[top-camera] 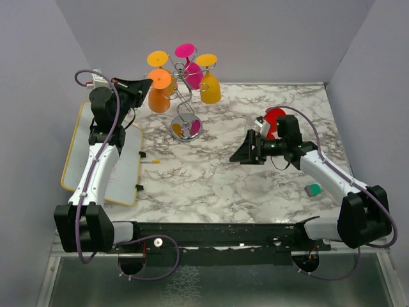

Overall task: Take the wine glass off the wine glass rack
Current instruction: Pick up the wine glass from the wine rack, then place the wine glass at the center of the board.

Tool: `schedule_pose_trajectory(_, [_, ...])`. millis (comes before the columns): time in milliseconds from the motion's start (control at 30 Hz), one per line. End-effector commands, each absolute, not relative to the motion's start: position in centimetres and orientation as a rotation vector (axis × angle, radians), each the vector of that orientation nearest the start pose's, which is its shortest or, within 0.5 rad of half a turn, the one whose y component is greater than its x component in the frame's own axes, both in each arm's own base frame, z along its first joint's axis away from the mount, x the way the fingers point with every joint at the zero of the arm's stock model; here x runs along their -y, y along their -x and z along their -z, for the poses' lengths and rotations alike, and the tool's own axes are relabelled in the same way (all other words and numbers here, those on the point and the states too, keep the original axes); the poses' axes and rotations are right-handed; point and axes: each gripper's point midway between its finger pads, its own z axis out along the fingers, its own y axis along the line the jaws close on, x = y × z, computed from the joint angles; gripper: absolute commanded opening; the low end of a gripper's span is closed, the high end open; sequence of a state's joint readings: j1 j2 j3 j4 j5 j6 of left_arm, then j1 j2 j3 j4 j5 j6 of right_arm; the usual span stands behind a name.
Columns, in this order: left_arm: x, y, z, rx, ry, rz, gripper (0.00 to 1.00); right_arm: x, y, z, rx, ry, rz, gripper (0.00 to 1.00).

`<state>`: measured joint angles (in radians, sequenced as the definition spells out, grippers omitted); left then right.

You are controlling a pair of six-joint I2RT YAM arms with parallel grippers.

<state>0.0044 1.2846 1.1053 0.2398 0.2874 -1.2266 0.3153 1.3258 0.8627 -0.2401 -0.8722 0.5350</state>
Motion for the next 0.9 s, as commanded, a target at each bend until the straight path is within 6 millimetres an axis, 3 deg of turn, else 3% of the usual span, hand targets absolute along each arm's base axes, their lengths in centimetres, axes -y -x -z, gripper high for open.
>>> schedule_pose_trajectory(0, [8.6,-41.3,-38.8,-1.472,0.682,1.154,0.0,-23.3,-24.1,-17.3,-2.383,0.21,-1.393,1.0])
schedule_pose_trajectory(233, [8.8,-39.7,-37.9,-1.514,0.614,1.103,0.0,-23.3,-24.0,-17.3,-2.387,0.196,-1.398,1.0])
schedule_pose_trajectory(467, [6.8,-37.0,-39.1,-1.445,0.599,1.015,0.0,-23.3,-24.1,-17.3,-2.385,0.183,-1.399,1.0])
schedule_pose_trajectory(667, [6.4,-35.3,-39.0,-1.433,0.61,1.008,0.0,-23.6,-24.1,-17.3,-2.376,0.182,-1.436,1.0])
schedule_pose_trajectory(867, [8.4,-32.4,-38.3,-1.484,0.392,1.003,0.0,-23.9,-24.1,-18.3,-2.301,0.188,-1.469,1.0])
